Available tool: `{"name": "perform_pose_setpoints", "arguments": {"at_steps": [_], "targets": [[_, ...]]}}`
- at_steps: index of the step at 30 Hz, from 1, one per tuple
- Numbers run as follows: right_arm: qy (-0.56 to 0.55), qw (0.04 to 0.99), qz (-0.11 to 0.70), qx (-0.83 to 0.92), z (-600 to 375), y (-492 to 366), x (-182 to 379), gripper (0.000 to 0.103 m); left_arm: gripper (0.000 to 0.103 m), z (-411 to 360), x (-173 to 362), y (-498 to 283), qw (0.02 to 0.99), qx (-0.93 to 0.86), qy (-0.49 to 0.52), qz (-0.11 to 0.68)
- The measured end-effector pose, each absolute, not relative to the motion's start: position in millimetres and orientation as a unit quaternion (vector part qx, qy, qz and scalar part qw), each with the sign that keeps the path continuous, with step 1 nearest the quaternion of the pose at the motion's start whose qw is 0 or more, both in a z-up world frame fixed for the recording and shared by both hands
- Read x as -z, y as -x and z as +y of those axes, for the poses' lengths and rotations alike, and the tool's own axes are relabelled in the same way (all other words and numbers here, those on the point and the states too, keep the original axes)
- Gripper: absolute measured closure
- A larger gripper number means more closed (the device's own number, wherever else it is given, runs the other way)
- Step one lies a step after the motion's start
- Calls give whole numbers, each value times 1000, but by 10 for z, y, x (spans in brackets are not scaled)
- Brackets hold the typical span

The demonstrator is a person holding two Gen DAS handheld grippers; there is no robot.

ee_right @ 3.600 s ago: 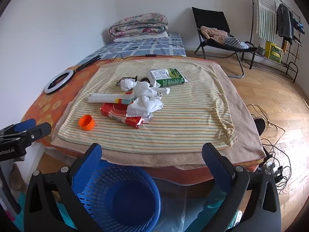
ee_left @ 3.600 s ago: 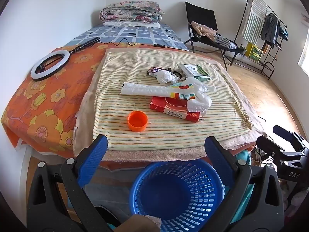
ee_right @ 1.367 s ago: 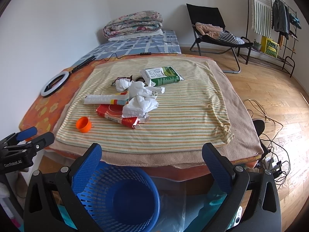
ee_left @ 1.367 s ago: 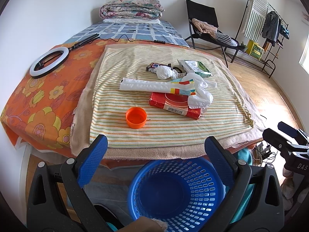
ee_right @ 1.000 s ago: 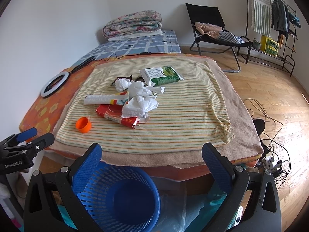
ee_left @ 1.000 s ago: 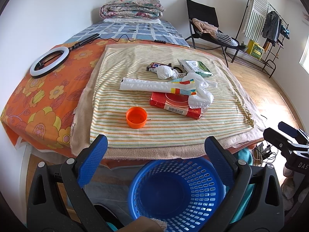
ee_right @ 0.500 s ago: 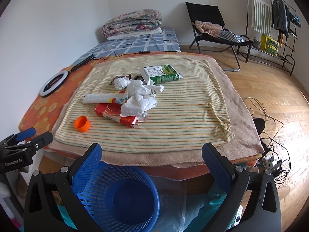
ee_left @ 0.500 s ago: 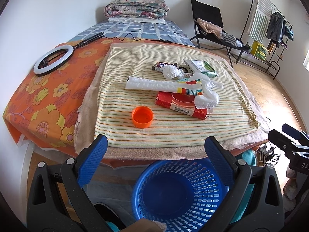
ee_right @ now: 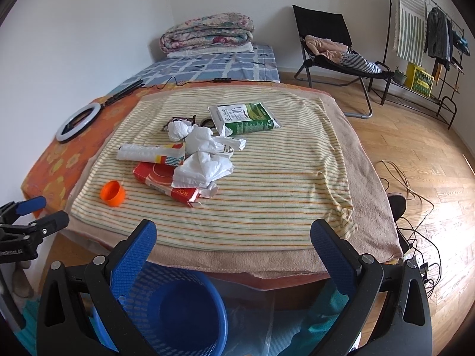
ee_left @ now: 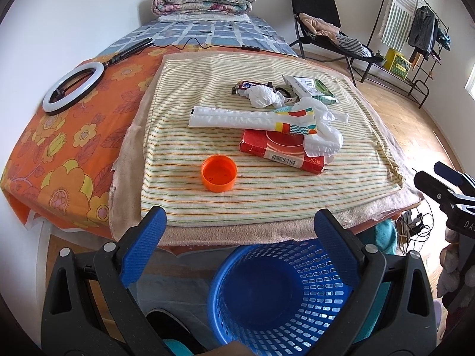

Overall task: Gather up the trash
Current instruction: 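Grasp the orange bottle cap with the left tool while the right tool grasps crumpled tissues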

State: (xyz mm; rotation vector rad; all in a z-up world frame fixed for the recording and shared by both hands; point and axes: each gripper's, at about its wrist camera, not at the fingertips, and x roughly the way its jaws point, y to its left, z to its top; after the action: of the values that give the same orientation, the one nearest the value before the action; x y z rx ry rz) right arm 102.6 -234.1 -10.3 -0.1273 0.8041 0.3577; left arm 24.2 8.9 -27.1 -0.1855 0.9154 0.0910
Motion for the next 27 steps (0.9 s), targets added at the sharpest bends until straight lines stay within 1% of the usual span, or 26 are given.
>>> {"name": "perform_pose_setpoints", "arguments": {"at_steps": [2,6,10,14,16,22,25,27], "targets": [[65,904,382,-183,-2343,-1075,101,0,6,112,308,-304,886,-40,95,451],[50,901,378,-207,-2370,-1186,106,0,7,178,404,-408,878,-40,100,467],[34,895,387,-221,-2388,-1329,176,0,15,258,524,-536,868,-42,106,483],[32,887,402,-225,-2313,-1513,281,0,17,341,649,-665,861,-46,114,493],[28,885,406,-225,-2286,-1618,316,0,22,379,716,-726,858,-45,118,499],[-3,878,419,-233,-2198,-1988,378,0,22,424,854,-865,849,-40,123,512],[-32,867,440,-232,-2154,-2206,470,0,26,453,905,-932,845,-38,130,518],[-56,858,454,-232,-2130,-2343,547,0,26,463,931,-969,843,-38,131,521]]}}
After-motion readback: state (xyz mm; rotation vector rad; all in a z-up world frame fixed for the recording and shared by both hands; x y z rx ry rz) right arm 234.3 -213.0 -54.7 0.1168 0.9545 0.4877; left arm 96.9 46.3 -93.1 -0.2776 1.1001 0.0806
